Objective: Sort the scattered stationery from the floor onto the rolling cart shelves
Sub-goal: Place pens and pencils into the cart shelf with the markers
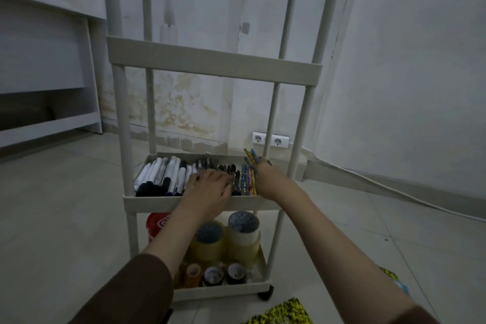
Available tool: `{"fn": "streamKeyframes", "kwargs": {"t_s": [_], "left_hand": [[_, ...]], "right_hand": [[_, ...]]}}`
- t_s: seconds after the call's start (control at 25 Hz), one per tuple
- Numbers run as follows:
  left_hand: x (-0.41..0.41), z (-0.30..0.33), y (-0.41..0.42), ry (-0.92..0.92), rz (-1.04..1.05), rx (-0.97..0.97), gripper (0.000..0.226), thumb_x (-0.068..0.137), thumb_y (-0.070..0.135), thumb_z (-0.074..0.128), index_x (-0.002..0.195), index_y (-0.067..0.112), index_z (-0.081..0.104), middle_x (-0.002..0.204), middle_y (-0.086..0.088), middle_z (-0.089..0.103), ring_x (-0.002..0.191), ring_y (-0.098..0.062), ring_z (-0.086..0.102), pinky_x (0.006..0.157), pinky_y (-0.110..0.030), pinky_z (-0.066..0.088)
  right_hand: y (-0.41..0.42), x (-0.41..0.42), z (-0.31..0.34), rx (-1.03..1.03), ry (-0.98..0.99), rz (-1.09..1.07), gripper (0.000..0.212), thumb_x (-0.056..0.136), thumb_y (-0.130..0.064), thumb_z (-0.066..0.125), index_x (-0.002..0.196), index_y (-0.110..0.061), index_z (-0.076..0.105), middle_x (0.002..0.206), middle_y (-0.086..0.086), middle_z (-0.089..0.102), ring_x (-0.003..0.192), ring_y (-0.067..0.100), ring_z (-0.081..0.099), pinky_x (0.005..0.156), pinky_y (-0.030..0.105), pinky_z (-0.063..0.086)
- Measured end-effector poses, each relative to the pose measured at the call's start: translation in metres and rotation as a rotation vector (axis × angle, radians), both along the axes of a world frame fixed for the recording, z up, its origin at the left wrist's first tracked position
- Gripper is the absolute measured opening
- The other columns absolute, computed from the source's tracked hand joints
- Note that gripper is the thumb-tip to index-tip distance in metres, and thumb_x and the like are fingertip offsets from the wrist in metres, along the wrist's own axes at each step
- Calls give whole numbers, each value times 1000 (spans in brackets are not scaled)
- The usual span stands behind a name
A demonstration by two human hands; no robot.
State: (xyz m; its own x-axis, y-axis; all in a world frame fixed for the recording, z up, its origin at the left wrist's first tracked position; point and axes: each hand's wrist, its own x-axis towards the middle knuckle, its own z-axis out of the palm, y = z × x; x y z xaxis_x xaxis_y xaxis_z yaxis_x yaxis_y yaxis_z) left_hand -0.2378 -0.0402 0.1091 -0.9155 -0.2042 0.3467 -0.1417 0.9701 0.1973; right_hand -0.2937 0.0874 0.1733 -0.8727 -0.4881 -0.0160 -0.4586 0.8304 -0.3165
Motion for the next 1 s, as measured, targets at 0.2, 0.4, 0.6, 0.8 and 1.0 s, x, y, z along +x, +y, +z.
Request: {"fn": "streamKeyframes", "kwargs": {"t_s": [0.2,0.4,0.6,0.8,1.0], "left_hand": [[-9,0,-11,-177,-37,-125,41,97,34,22,137,28,33,148,3,23,132,-21,23,103,-45,19],[-9,-2,-11,-152,-31,-29,36,96,36,23,126,29,41,142,2,27,131,-17,26,108,-48,8],[-9,-3,-9,-137,-52,41,34,96,33,23,125,25,38,141,5,30,128,-16,32,111,-50,9],[-6,-3,-8,-99,-48,75,12,96,27,26,103,23,35,127,1,39,115,-18,40,111,-52,13],[-6,-5,-8,-62,-28,41,14,95,25,27,104,21,36,124,0,41,115,-20,43,112,-55,9]], "right_hand": [[-38,-27,-7,339,102,30,53,95,-3,42,144,2,23,148,20,28,135,34,29,108,44,35],[-27,-26,-43,-8,217,-47,35,96,-8,36,131,-6,42,139,21,34,124,36,40,100,42,38],[-20,-31,-52,-236,242,51,31,94,-17,44,119,-18,61,131,15,40,115,34,49,94,38,45],[-21,-33,-51,-231,193,15,30,92,-10,43,119,-10,55,121,20,50,113,35,50,91,41,46],[-21,-26,-57,-208,280,-42,28,97,-16,37,122,-7,44,131,21,39,114,36,47,91,42,43]]}}
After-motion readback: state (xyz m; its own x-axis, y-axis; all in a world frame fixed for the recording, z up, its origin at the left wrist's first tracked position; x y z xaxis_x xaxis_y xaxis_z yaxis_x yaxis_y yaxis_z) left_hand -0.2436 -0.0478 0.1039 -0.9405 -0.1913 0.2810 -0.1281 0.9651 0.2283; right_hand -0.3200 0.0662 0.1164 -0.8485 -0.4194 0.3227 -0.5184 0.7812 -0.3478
